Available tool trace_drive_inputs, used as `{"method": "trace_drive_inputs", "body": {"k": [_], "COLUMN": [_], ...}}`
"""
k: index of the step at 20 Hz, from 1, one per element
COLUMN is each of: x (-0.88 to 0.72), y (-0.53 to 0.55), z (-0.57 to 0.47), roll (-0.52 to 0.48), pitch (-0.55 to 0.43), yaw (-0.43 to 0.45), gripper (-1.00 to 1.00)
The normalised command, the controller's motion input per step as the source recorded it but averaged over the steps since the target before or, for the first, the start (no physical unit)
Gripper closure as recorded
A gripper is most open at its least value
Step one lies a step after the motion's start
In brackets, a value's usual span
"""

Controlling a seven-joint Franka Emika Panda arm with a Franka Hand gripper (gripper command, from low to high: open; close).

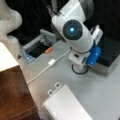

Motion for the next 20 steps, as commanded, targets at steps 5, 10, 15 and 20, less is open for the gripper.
{"method": "trace_drive_inputs", "body": {"k": [5,10,15,20], "x": [-0.19,-0.37,-0.36,-0.28], "y": [-0.15,-0.2,-0.08,0.1], "z": [-0.26,-0.25,-0.19,-0.16], "roll": [0.227,0.251,0.233,0.208], "pitch": [-0.033,-0.05,-0.07,-0.109], "yaw": [-0.077,-0.117,-0.186,-0.197], "gripper": [-1.0,-1.0,-1.0,-1.0]}}
